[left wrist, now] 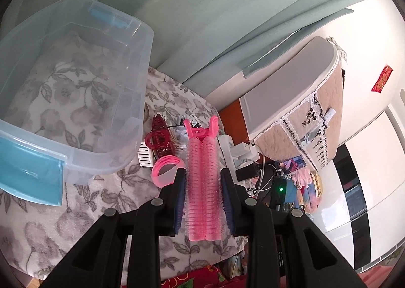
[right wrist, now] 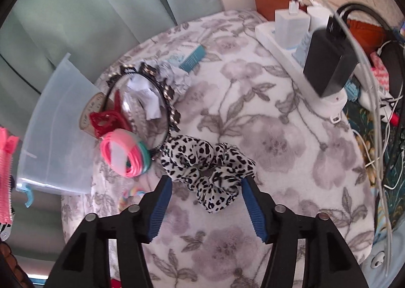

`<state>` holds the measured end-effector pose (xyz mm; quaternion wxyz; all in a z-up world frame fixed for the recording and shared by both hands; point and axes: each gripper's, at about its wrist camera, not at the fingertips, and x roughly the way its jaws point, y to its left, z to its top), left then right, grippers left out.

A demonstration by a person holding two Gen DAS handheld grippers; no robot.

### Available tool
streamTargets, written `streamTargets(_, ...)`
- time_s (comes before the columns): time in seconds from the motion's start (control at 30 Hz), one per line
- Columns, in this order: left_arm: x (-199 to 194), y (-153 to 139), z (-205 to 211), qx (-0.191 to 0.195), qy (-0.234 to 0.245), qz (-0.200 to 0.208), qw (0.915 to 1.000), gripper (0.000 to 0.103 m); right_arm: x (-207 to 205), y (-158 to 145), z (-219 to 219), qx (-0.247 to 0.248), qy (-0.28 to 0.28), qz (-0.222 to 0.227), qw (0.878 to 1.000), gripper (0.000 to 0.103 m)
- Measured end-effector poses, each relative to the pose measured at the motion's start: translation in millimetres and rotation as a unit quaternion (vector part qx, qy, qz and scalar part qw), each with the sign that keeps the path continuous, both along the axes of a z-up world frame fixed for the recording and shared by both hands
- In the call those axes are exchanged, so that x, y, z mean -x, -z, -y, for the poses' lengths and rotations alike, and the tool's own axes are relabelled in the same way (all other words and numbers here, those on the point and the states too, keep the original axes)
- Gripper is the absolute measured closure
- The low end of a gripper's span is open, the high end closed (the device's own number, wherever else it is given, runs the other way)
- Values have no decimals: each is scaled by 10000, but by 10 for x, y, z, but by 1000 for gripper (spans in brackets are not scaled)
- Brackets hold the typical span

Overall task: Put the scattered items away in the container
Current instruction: 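Lift the pink rollers with the left gripper while the right gripper lifts the scrunchie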

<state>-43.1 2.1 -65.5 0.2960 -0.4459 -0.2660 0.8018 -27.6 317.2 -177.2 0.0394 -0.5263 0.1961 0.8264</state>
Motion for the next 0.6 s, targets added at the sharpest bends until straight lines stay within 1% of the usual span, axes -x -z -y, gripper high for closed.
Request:
streamTargets(0.13, 35, 40, -19, 15, 20, 66, 10000, 75, 96, 138, 43, -8, 15, 136, 9999, 36)
streamTargets(0.3, 82, 77, -50, 20, 81, 99, 9999, 75, 209, 241, 108, -184, 36, 253, 9995, 35)
streamTargets(0.4, 96, 81, -65, 4, 115, 98, 9999, 75, 233, 265, 136, -321, 101, 303, 9990, 35)
streamTargets(0.47, 94, 82, -68, -46, 143, 91, 9998, 75, 239, 263, 157, -379, 108, 323, 9987, 37)
streamTargets(0.5, 91, 87, -69, -59, 150, 92, 9998, 75, 239, 263, 165, -413, 115, 337, 9985, 38)
streamTargets(0.53, 87, 96, -68, -59, 148, 95, 9998, 75, 235, 263, 170, -451, 127, 350, 9983, 44)
streamTargets(0.57, 86, 109, -67, -64, 153, 92, 9998, 75, 228, 262, 169, -487, 146, 361, 9981, 47)
streamTargets(0.6, 84, 125, -69, -55, 160, 116, 9998, 75, 219, 260, 163, -487, 163, 359, 9980, 55)
